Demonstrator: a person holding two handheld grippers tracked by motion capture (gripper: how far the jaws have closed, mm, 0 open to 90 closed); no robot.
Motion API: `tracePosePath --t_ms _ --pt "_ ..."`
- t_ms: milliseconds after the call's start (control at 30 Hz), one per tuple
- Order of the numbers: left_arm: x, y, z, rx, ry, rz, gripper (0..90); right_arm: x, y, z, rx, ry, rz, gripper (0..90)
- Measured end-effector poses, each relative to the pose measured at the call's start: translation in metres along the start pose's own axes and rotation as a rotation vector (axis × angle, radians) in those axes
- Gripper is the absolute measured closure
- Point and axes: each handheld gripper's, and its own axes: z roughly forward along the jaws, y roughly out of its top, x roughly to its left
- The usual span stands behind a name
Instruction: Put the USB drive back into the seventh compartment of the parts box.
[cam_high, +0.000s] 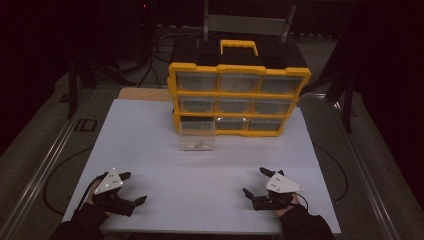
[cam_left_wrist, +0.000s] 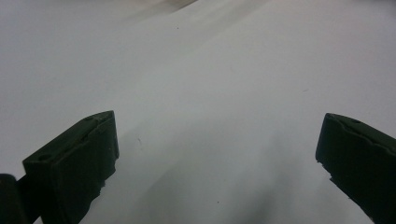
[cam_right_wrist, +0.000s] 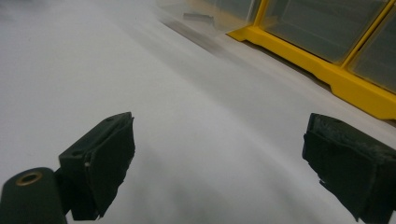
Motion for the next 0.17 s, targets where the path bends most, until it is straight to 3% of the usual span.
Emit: tracePosePath --t_ms 167 --pt "0.0007 0.0000 0.0005 -0.003 -0.002 -0.004 0.4 0.0003 -0.0002 0.0007 0.004 -0.001 -0.002 9.3"
